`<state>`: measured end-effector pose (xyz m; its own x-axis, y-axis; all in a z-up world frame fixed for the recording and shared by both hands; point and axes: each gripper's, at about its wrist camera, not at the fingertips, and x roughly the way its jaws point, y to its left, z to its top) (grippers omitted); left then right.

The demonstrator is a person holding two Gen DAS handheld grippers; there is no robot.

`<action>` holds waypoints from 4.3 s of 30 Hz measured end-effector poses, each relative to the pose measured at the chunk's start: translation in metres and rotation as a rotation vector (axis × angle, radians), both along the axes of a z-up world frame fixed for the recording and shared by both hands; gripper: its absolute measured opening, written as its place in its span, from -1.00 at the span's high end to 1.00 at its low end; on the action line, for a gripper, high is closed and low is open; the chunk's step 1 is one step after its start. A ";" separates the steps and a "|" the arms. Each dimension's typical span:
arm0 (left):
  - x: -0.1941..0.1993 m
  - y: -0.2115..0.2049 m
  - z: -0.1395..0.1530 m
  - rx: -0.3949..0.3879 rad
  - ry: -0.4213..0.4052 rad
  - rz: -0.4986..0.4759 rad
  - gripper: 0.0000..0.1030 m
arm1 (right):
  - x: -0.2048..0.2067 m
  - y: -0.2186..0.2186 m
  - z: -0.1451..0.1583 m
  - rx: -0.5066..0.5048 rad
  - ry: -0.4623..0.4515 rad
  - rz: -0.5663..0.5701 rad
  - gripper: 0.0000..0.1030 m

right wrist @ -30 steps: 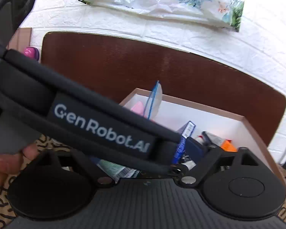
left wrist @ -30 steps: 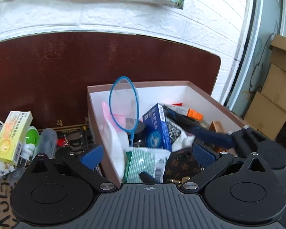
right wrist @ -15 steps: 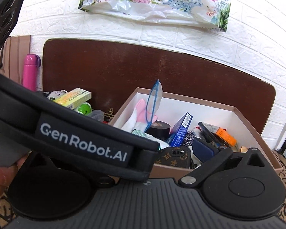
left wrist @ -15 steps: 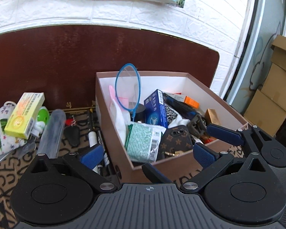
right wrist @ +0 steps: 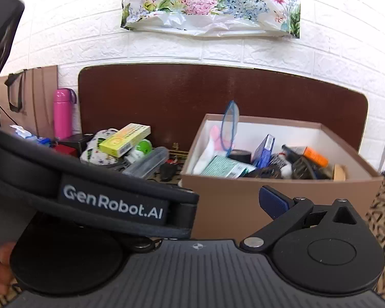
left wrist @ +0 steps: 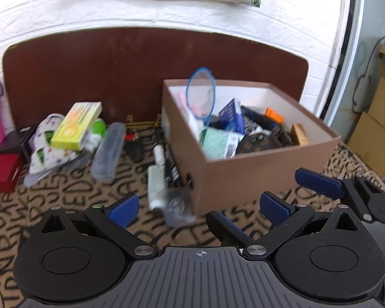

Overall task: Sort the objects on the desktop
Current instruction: 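Withdraw the left tool from the box back over the table, then grasp the clear cloud-printed pouch with the left gripper and lift, then hold the clear pouch in the left gripper while right grasps the black marker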

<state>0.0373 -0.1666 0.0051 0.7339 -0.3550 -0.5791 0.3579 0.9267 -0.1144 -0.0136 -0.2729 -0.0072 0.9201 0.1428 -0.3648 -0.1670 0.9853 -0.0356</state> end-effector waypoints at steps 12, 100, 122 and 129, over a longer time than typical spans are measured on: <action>-0.024 0.032 -0.035 0.029 0.094 0.055 -1.00 | -0.025 0.033 -0.034 0.006 0.082 0.003 -1.00; -0.005 0.068 -0.089 -0.133 0.250 0.016 -0.08 | -0.014 0.056 -0.082 0.076 0.275 0.116 0.46; 0.047 0.031 -0.098 -0.006 0.146 -0.005 -0.21 | 0.018 -0.004 -0.079 0.077 0.225 -0.110 0.36; 0.048 0.053 -0.094 -0.016 0.161 0.016 0.27 | 0.021 0.005 -0.079 0.081 0.227 -0.086 0.36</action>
<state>0.0852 -0.1137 -0.0886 0.6379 -0.3541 -0.6839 0.3193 0.9297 -0.1836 0.0074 -0.2675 -0.0866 0.8257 0.1049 -0.5542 -0.0772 0.9943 0.0732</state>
